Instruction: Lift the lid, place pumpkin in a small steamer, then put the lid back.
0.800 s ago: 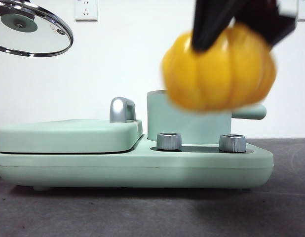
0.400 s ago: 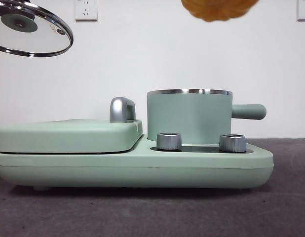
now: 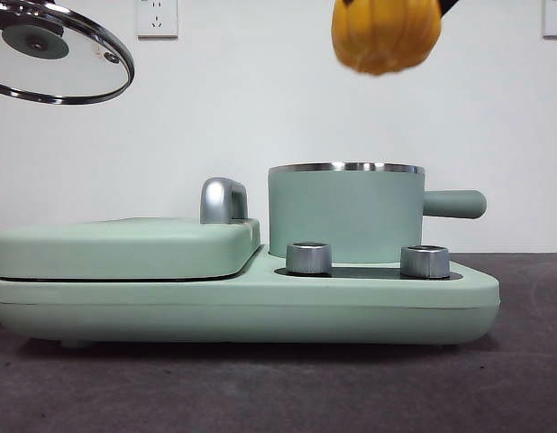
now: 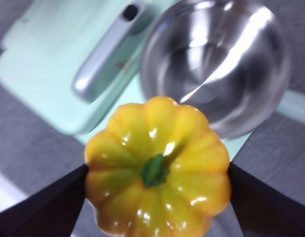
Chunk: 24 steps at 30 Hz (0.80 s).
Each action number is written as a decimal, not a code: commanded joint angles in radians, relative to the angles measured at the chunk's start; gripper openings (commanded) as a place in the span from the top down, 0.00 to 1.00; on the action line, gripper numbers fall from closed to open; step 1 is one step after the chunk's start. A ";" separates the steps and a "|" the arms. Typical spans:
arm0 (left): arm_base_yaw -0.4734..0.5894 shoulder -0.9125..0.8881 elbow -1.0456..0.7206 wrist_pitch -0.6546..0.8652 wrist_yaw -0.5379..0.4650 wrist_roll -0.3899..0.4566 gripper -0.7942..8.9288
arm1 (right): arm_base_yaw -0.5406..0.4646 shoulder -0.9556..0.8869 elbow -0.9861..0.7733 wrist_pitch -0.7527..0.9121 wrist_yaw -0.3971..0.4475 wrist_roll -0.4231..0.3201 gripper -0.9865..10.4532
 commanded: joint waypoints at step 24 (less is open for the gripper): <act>-0.002 0.007 0.013 0.028 0.005 -0.005 0.91 | -0.100 0.494 0.297 -0.005 -0.002 -0.095 0.57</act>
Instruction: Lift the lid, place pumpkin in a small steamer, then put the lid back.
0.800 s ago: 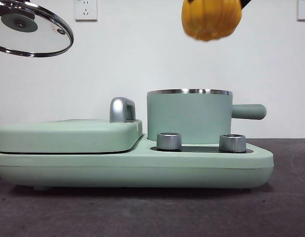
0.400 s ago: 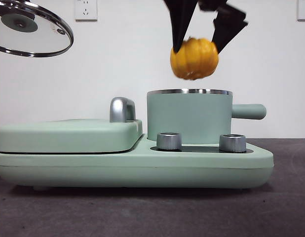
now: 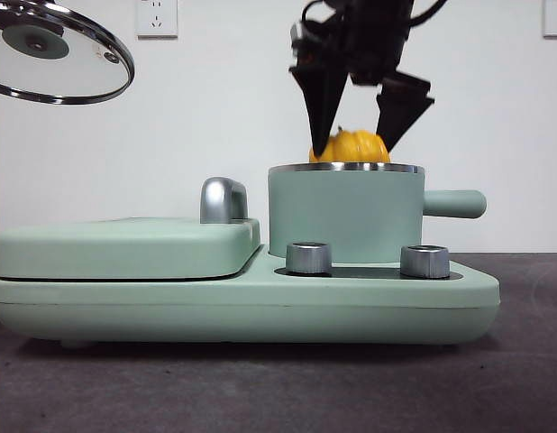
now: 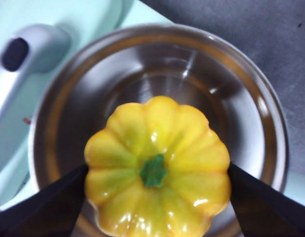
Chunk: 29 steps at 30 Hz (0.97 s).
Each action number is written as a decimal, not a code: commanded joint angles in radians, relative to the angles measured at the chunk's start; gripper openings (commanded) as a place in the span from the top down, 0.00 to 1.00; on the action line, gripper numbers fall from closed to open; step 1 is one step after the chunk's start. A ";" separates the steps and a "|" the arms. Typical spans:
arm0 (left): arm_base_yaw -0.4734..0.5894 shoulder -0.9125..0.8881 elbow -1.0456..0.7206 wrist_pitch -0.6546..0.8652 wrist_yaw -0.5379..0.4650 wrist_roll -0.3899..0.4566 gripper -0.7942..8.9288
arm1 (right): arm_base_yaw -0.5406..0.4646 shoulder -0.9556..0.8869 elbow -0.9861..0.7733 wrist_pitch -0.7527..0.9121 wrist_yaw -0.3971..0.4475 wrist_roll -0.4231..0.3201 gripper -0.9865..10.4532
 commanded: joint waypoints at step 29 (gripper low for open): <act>-0.002 0.043 0.013 0.056 0.005 -0.004 0.91 | 0.017 0.162 0.029 0.058 -0.038 -0.064 0.52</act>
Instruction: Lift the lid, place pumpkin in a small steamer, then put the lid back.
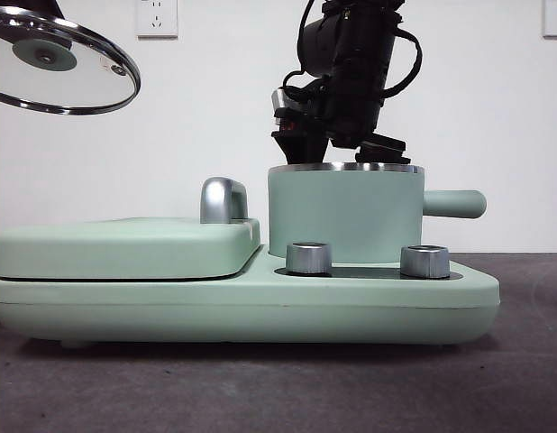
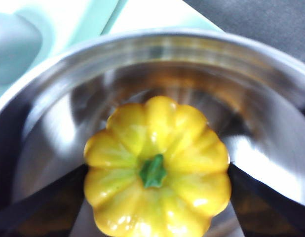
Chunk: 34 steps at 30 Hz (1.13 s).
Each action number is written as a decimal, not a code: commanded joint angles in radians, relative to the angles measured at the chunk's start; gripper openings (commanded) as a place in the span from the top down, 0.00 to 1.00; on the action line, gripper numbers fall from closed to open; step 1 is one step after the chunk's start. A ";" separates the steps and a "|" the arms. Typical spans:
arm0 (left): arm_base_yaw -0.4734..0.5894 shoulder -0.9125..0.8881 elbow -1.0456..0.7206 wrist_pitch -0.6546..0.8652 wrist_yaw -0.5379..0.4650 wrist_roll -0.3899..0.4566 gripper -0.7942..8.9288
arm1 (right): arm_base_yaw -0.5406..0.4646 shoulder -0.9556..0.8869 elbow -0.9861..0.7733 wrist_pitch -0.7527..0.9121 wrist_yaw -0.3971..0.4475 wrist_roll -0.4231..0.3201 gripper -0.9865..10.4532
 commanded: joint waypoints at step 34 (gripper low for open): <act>-0.013 0.002 0.014 0.021 0.016 0.026 0.91 | 0.008 -0.814 -0.678 0.415 0.038 0.047 0.61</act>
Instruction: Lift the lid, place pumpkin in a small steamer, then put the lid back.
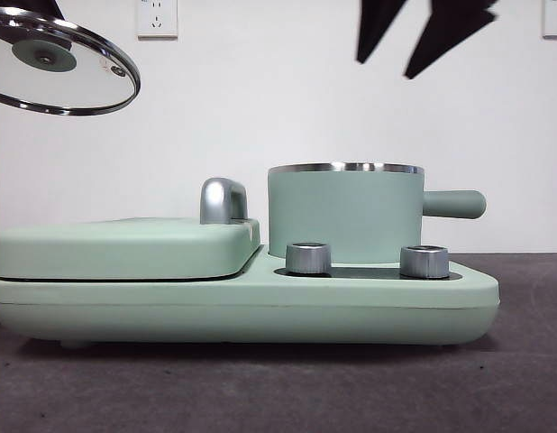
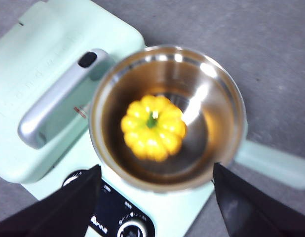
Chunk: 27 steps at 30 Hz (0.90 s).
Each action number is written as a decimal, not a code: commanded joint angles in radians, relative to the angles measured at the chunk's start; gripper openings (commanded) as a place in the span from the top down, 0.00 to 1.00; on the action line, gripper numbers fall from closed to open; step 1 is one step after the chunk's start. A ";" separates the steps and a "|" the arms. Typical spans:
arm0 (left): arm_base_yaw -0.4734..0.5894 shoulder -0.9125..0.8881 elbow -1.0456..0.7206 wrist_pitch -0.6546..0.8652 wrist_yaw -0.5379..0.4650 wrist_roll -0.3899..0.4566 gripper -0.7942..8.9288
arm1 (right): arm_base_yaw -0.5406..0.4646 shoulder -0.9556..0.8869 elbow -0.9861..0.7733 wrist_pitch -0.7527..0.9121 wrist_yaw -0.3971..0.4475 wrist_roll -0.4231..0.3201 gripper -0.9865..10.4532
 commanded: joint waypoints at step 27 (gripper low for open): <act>-0.231 0.033 0.014 0.144 0.092 0.072 0.91 | 0.006 -0.932 -0.601 -0.047 0.214 0.073 0.61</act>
